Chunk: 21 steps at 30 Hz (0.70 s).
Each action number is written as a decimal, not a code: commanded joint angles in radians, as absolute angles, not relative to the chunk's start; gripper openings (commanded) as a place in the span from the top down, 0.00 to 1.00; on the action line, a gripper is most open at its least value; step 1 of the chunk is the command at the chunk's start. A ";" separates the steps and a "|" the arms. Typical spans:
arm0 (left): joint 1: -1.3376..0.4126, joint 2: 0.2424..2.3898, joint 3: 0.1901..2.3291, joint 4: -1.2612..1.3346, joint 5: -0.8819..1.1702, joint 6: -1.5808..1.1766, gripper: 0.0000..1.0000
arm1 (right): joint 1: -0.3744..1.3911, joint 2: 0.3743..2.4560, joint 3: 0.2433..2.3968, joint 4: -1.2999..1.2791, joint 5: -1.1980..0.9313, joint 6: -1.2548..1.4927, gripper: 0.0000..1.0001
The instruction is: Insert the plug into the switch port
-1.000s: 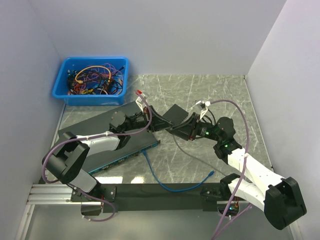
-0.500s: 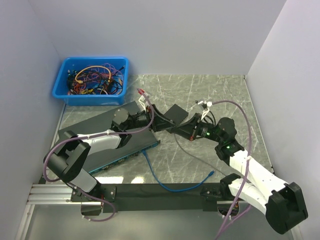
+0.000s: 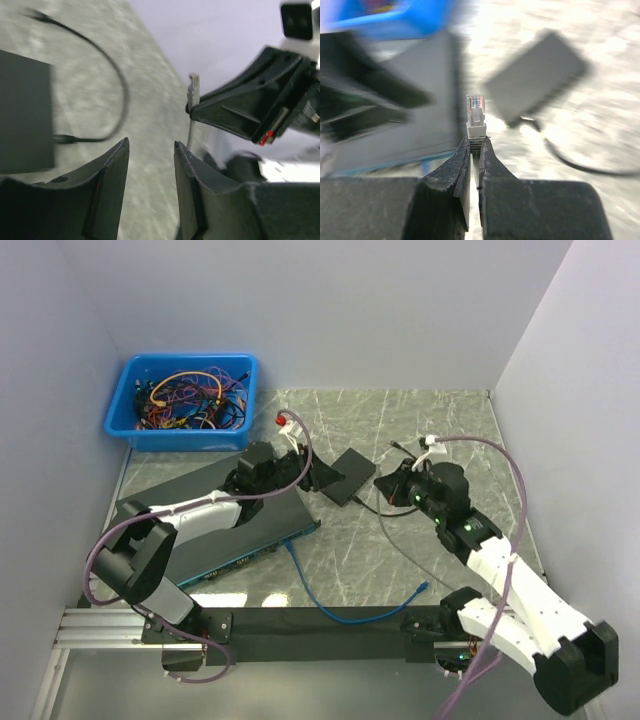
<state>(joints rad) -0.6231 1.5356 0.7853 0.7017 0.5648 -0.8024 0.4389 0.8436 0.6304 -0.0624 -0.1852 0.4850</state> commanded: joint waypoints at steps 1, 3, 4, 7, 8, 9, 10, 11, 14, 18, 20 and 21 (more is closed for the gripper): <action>-0.604 1.525 0.870 0.525 0.387 -0.683 0.54 | 0.442 0.939 0.695 -0.258 0.135 0.443 1.00; -0.591 1.540 0.909 0.493 0.356 -0.664 0.55 | 0.440 1.017 0.715 -0.294 0.217 0.460 1.00; -0.588 1.557 0.926 0.473 0.338 -0.644 0.55 | 0.442 1.040 0.725 -0.307 0.247 0.466 1.00; -0.580 1.609 0.994 0.417 0.258 -0.608 0.55 | 0.440 1.121 0.775 -0.344 0.334 0.482 1.00; -0.580 1.624 1.014 0.391 0.212 -0.600 0.54 | 0.440 1.138 0.800 -0.354 0.354 0.483 1.00; -0.578 1.644 1.058 0.377 0.190 -0.591 0.53 | 0.439 1.182 0.816 -0.360 0.379 0.486 1.00; -0.578 1.688 1.086 0.364 0.167 -0.569 0.52 | 0.437 1.205 0.833 -0.367 0.417 0.485 1.00; -0.577 1.716 1.115 0.342 0.141 -0.560 0.52 | 0.436 1.230 0.866 -0.380 0.431 0.486 1.00; -0.566 1.833 1.257 0.279 0.084 -0.537 0.51 | 0.436 1.340 0.926 -0.380 0.431 0.482 1.00; -0.535 1.953 1.345 0.267 0.118 -0.554 0.52 | 0.436 1.511 0.986 -0.364 0.396 0.463 1.00; -0.525 1.993 1.353 0.287 0.135 -0.561 0.53 | 0.439 1.589 1.015 -0.348 0.356 0.456 1.00; -0.516 2.014 1.356 0.296 0.158 -0.560 0.53 | 0.437 1.610 1.022 -0.344 0.341 0.451 1.00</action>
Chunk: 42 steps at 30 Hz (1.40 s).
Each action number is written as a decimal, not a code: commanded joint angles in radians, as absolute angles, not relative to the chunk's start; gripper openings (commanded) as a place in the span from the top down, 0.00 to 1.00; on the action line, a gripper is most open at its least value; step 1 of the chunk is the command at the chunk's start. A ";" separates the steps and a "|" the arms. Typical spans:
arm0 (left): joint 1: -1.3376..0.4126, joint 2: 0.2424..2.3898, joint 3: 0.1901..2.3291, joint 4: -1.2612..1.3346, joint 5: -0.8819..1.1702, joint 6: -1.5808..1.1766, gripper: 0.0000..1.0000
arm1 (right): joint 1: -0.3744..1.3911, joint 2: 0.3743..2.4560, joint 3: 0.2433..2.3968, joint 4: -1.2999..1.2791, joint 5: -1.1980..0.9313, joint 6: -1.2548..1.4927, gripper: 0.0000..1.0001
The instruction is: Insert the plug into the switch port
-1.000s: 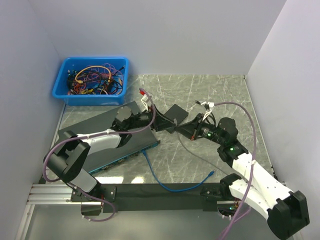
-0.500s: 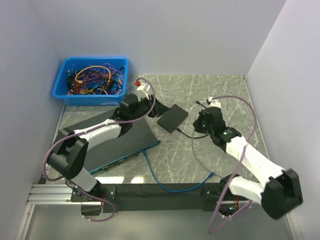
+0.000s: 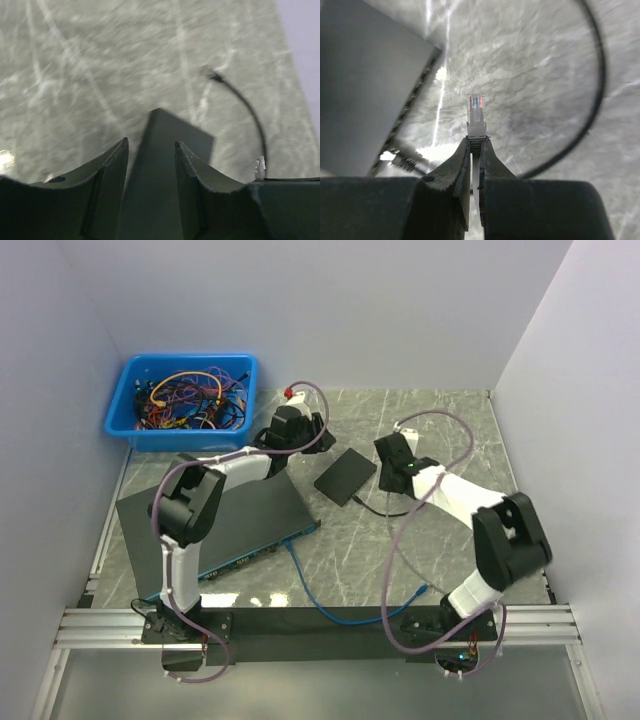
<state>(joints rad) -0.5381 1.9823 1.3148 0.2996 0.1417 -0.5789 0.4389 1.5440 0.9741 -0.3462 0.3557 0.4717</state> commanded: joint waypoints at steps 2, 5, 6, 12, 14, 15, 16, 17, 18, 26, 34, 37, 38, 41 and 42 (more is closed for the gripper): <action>-0.503 2.039 1.371 0.296 0.192 -0.555 0.53 | 0.442 1.666 1.032 -0.319 0.312 0.443 1.00; -0.486 2.082 1.388 0.302 0.245 -0.545 0.53 | 0.448 1.725 1.048 -0.293 0.273 0.431 1.00; -0.485 2.091 1.393 0.307 0.256 -0.542 0.53 | 0.451 1.738 1.057 -0.288 0.261 0.425 1.00; -0.485 2.167 1.427 0.345 0.336 -0.522 0.55 | 0.479 1.802 1.111 -0.287 0.224 0.385 1.00; -0.483 2.184 1.442 0.353 0.356 -0.522 0.55 | 0.482 1.812 1.124 -0.282 0.198 0.374 1.00; -0.485 2.197 1.445 0.362 0.377 -0.520 0.56 | 0.483 1.815 1.127 -0.278 0.184 0.371 1.00; -0.486 2.203 1.448 0.365 0.386 -0.520 0.56 | 0.483 1.819 1.134 -0.276 0.172 0.368 1.00; -0.486 2.209 1.454 0.367 0.396 -0.517 0.56 | 0.483 1.828 1.138 -0.276 0.158 0.364 1.00; -0.488 2.218 1.459 0.370 0.408 -0.509 0.57 | 0.486 1.833 1.143 -0.276 0.150 0.361 1.00; -0.503 2.264 1.505 0.365 0.482 -0.468 0.57 | 0.518 1.838 1.143 -0.264 0.115 0.328 1.00; -0.518 2.302 1.555 0.356 0.512 -0.445 0.58 | 0.558 1.802 1.115 -0.273 0.113 0.311 1.00; -0.518 2.307 1.565 0.353 0.520 -0.440 0.59 | 0.569 1.786 1.097 -0.273 0.115 0.317 1.00; -0.518 2.310 1.565 0.356 0.529 -0.442 0.59 | 0.571 1.781 1.089 -0.273 0.114 0.319 1.00; -0.518 2.315 1.568 0.362 0.537 -0.440 0.59 | 0.578 1.764 1.069 -0.288 0.135 0.328 1.00; -0.518 2.315 1.566 0.365 0.538 -0.440 0.59 | 0.578 1.763 1.068 -0.297 0.141 0.330 1.00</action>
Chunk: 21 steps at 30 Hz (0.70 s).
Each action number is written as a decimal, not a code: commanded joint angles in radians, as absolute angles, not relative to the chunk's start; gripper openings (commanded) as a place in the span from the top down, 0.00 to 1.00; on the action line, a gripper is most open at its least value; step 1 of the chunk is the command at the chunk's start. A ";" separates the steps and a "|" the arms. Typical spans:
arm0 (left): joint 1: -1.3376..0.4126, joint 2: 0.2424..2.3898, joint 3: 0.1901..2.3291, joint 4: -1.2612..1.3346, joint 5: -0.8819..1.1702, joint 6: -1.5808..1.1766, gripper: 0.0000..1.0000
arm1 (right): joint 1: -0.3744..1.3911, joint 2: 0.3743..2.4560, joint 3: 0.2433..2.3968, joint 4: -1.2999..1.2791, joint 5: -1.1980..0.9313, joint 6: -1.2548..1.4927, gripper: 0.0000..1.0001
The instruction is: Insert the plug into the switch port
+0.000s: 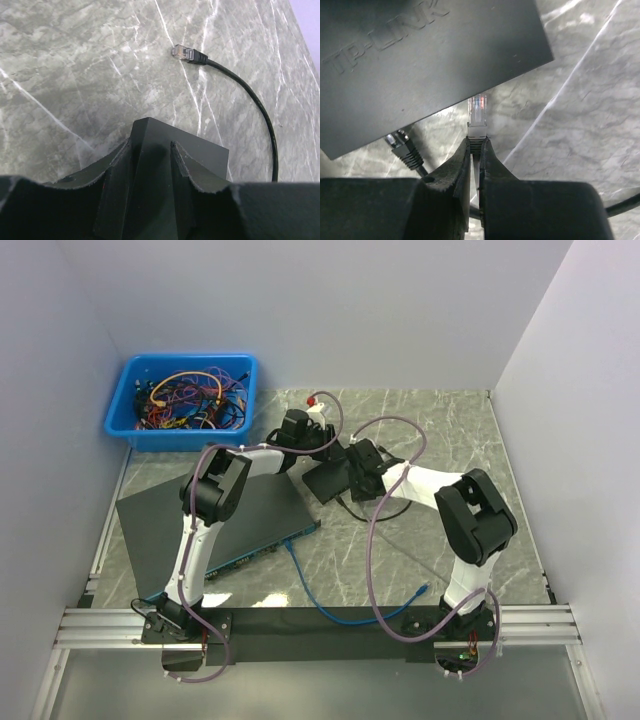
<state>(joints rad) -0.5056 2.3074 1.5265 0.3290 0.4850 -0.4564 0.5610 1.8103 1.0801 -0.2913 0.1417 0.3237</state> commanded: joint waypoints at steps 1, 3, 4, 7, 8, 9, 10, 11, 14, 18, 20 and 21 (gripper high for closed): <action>-0.518 2.315 1.566 0.362 0.537 -0.439 0.59 | 0.581 1.760 1.069 -0.323 0.150 0.339 1.00; -0.518 2.315 1.566 0.359 0.526 -0.436 0.59 | 0.581 1.752 1.065 -0.350 0.192 0.348 1.00; -0.518 2.315 1.565 0.357 0.525 -0.434 0.59 | 0.584 1.741 1.059 -0.366 0.202 0.354 1.00; -0.517 2.316 1.565 0.360 0.515 -0.436 0.60 | 0.586 1.711 1.034 -0.373 0.207 0.360 1.00; -0.517 2.315 1.563 0.362 0.518 -0.437 0.60 | 0.586 1.707 1.031 -0.368 0.206 0.360 1.00; -0.517 2.315 1.562 0.365 0.517 -0.439 0.60 | 0.586 1.709 1.031 -0.364 0.201 0.359 1.00; -0.517 2.315 1.559 0.371 0.523 -0.442 0.60 | 0.586 1.710 1.037 -0.362 0.199 0.354 1.00; -0.517 2.315 1.555 0.374 0.526 -0.443 0.60 | 0.586 1.715 1.043 -0.362 0.198 0.354 1.00; -0.517 2.312 1.545 0.380 0.531 -0.443 0.60 | 0.587 1.733 1.068 -0.356 0.186 0.342 1.00; -0.517 2.313 1.540 0.387 0.538 -0.442 0.61 | 0.586 1.761 1.092 -0.344 0.144 0.334 1.00; -0.517 2.316 1.542 0.388 0.546 -0.445 0.61 | 0.588 1.772 1.097 -0.333 0.121 0.325 1.00; -0.517 2.319 1.543 0.393 0.549 -0.445 0.61 | 0.589 1.775 1.098 -0.328 0.115 0.322 1.00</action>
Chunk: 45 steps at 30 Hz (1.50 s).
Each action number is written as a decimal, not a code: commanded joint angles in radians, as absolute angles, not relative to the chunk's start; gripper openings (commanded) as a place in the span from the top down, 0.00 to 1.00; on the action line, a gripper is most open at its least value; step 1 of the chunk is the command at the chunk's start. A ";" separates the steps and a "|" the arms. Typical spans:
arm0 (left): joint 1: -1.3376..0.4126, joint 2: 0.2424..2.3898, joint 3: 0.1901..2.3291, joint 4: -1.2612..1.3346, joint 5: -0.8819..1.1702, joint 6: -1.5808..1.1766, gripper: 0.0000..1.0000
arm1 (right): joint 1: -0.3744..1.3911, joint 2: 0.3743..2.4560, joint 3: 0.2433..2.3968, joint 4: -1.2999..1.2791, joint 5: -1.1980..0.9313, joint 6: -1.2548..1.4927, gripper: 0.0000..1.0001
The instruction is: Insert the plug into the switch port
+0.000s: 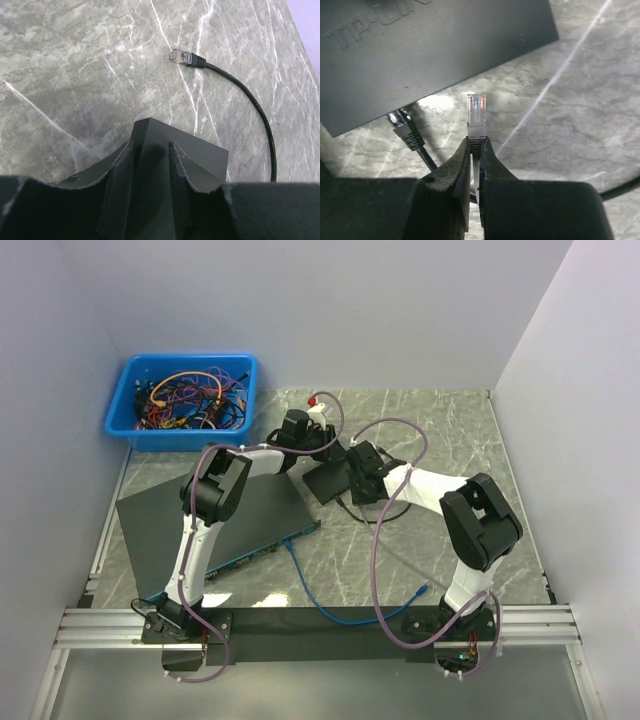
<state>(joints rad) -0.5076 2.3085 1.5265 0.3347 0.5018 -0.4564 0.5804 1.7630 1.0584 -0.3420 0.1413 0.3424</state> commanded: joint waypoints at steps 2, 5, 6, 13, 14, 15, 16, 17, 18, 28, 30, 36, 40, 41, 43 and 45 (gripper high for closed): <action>-0.517 2.324 1.545 0.397 0.557 -0.446 0.62 | 0.589 1.782 1.104 -0.319 0.100 0.318 1.00; -0.518 2.324 1.542 0.402 0.564 -0.445 0.62 | 0.591 1.798 1.132 -0.325 0.097 0.313 1.00; -0.518 2.322 1.539 0.402 0.565 -0.445 0.62 | 0.589 1.808 1.137 -0.328 0.097 0.310 1.00; -0.520 2.315 1.529 0.405 0.578 -0.434 0.62 | 0.591 1.838 1.170 -0.341 0.084 0.302 1.00; -0.520 2.316 1.529 0.403 0.578 -0.431 0.62 | 0.591 1.841 1.172 -0.342 0.083 0.302 1.00; -0.522 2.315 1.531 0.400 0.580 -0.428 0.62 | 0.591 1.845 1.177 -0.348 0.081 0.302 1.00; -0.522 2.316 1.531 0.402 0.578 -0.428 0.62 | 0.591 1.848 1.180 -0.350 0.078 0.299 1.00; -0.523 2.318 1.532 0.396 0.578 -0.425 0.62 | 0.592 1.847 1.183 -0.351 0.074 0.301 1.00; -0.523 2.318 1.534 0.394 0.577 -0.423 0.62 | 0.594 1.847 1.183 -0.353 0.071 0.301 1.00; -0.525 2.322 1.542 0.379 0.560 -0.422 0.63 | 0.615 1.784 1.155 -0.351 0.086 0.302 1.00; -0.525 2.324 1.540 0.380 0.560 -0.423 0.63 | 0.615 1.796 1.169 -0.360 0.095 0.301 1.00; -0.525 2.318 1.531 0.380 0.583 -0.410 0.63 | 0.614 1.833 1.204 -0.370 0.097 0.292 1.00; -0.525 2.321 1.528 0.382 0.604 -0.393 0.63 | 0.612 1.855 1.223 -0.385 0.101 0.282 1.00; -0.526 2.321 1.528 0.379 0.606 -0.390 0.63 | 0.611 1.859 1.227 -0.387 0.104 0.276 1.00; -0.525 2.324 1.528 0.377 0.617 -0.384 0.64 | 0.606 1.865 1.235 -0.394 0.104 0.273 1.00; -0.526 2.325 1.528 0.373 0.623 -0.380 0.64 | 0.595 1.871 1.244 -0.394 0.094 0.267 1.00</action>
